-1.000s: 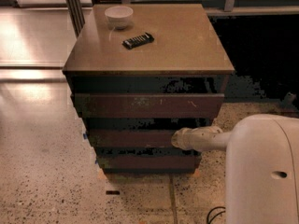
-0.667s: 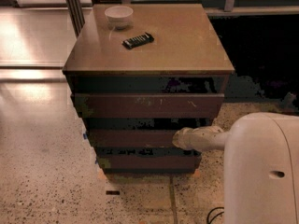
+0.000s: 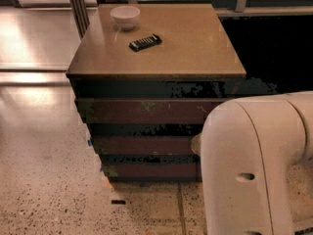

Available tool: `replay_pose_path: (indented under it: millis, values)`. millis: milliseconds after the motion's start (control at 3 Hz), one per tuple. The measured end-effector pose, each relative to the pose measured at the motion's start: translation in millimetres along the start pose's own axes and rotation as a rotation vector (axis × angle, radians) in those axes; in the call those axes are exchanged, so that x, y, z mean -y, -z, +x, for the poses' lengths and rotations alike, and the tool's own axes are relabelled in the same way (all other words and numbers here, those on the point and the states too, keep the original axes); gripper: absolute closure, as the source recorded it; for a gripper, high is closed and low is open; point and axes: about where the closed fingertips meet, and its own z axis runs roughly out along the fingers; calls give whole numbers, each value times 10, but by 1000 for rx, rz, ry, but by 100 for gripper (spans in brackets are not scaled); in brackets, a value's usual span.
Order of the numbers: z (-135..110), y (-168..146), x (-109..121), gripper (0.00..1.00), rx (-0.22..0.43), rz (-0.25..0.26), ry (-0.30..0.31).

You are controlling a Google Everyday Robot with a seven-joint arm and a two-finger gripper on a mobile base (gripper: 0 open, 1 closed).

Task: Close middle drawer

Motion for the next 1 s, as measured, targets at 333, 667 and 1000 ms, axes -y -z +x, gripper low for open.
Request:
replay_pose_path:
  millis: [333,667,1000]
  values:
    - [164,290,-89,100,-85,3,-32]
    - [227,344,-207,84,-110,-16,-38]
    - [225,343,-205,62,-110,-15,-38]
